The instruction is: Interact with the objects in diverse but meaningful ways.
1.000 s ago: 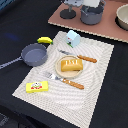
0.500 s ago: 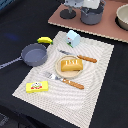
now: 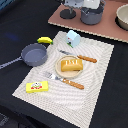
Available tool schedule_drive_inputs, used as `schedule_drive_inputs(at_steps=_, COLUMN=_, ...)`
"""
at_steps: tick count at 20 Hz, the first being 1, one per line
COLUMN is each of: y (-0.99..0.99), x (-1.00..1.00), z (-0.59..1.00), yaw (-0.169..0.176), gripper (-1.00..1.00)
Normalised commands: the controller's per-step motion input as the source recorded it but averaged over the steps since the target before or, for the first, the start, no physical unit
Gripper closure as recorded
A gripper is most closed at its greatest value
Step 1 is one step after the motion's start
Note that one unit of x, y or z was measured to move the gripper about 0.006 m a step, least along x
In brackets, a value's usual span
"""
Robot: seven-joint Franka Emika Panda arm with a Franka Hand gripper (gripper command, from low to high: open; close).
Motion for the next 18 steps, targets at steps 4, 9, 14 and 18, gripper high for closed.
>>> schedule_drive_inputs(at_steps=4, y=0.16, x=0.24, z=0.22, yaw=0.0, gripper=1.0)
schedule_drive_inputs(at_steps=9, y=0.13, x=0.27, z=0.24, yaw=0.0, gripper=1.0)
schedule_drive_inputs(at_steps=14, y=0.09, x=0.26, z=0.24, yaw=0.0, gripper=1.0)
schedule_drive_inputs(at_steps=18, y=0.03, x=0.29, z=0.42, yaw=0.0, gripper=1.0)
